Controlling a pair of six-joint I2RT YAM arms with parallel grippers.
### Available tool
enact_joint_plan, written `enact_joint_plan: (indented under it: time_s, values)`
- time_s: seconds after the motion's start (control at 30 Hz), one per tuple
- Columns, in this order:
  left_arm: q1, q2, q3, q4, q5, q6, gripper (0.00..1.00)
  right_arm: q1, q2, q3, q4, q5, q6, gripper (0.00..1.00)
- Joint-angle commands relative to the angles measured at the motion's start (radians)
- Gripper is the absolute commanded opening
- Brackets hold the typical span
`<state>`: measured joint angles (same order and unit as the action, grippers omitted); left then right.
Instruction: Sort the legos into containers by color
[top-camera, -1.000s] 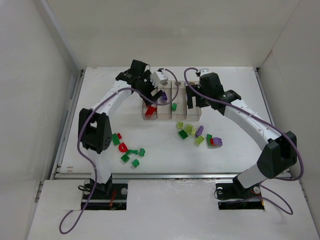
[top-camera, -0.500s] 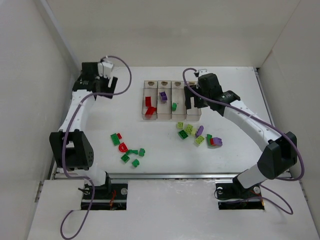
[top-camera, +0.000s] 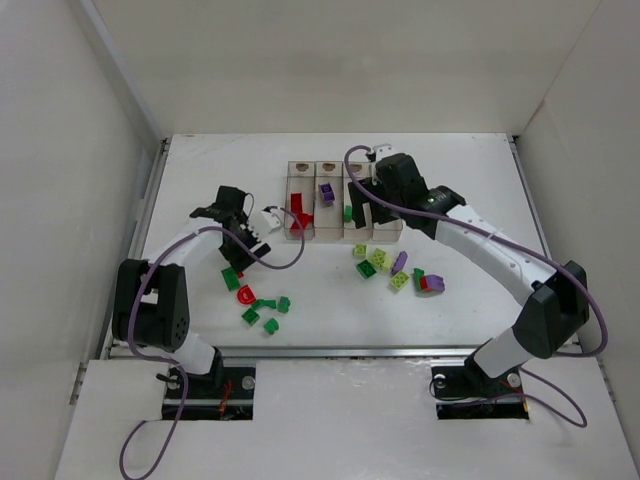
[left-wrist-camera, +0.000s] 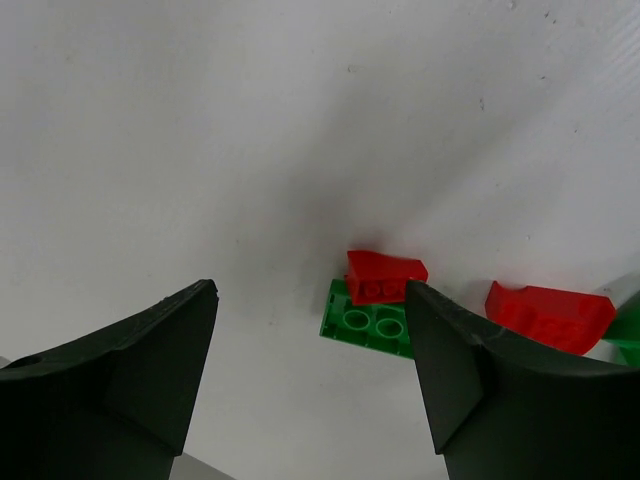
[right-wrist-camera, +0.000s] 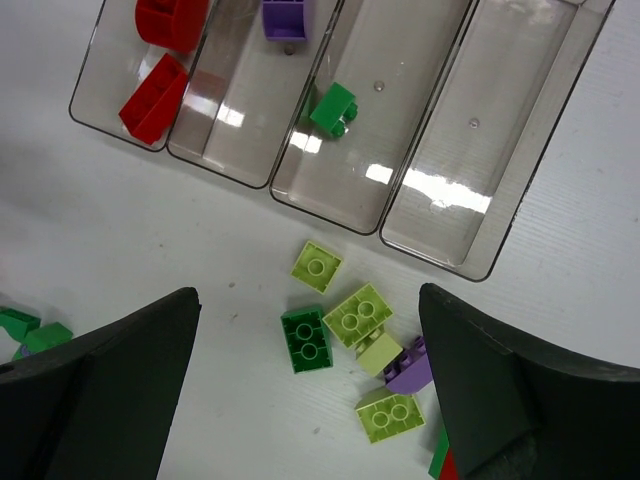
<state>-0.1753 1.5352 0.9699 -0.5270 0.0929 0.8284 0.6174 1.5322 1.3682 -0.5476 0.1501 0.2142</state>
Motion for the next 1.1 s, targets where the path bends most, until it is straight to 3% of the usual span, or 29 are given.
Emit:
enact_joint_plan:
  time_s: [0.0,0.6,0.93,1.07]
  values:
    - [-0.009,-0.02,-0.007,0.03,0.001,0.054,0.72,0.007,-0.007,0.032,0.028,0.02,0.01,0.95]
    - [-0.03,0.025,-0.077,-0.033,0.035,0.106,0.67,0.016,-0.046,-0.012,0.028,0.039,0.048,0.95]
    - [-0.03,0.054,-0.057,-0.011,0.067,0.071,0.47,0.016,-0.037,-0.012,0.018,0.048,0.048,0.95]
    - [-0.03,0.065,-0.057,-0.011,0.067,0.06,0.44,0.016,-0.037,-0.012,0.018,0.057,0.048,0.95]
